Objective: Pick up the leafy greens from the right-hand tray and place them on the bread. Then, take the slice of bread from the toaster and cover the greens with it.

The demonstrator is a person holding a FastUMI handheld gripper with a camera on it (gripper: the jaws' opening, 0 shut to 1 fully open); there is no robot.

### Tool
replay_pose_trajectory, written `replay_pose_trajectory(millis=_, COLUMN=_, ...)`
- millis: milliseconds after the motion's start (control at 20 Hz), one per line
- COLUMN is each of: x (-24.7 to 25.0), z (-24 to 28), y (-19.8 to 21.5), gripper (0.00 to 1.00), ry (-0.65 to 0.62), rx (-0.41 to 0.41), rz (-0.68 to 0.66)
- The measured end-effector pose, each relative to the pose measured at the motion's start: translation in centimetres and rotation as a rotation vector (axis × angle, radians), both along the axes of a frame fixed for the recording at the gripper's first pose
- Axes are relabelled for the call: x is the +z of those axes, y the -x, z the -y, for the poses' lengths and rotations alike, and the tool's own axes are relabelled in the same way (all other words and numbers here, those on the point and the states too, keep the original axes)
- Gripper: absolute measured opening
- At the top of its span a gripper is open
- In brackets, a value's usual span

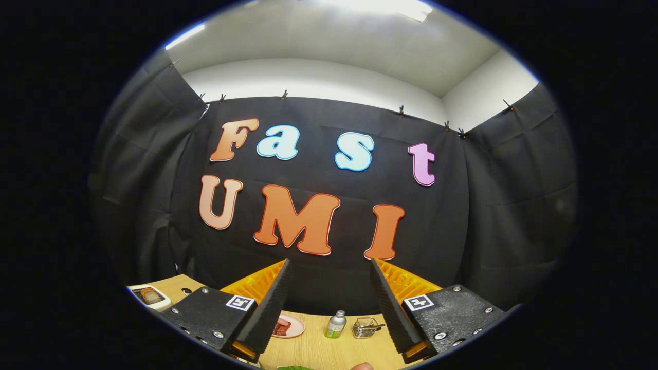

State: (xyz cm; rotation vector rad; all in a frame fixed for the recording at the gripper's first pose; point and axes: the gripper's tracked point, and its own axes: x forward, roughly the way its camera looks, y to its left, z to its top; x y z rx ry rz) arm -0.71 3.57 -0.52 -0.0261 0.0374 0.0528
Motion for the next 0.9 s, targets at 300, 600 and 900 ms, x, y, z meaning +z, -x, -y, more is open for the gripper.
replay_pose_trajectory(millis=300, x=-2.1, z=-0.1, y=-0.4, gripper=0.9, ry=-0.004, rx=0.01, rz=-0.036)
replay_pose_trajectory(millis=600, x=-6.8, z=-1.5, y=-1.3, gripper=0.9, ry=-0.002, rx=0.057, rz=-0.127)
replay_pose_trajectory(millis=900, x=-15.0, z=-2.3, y=-1.1, gripper=0.91, ry=0.036, rx=0.076, rz=-0.327)
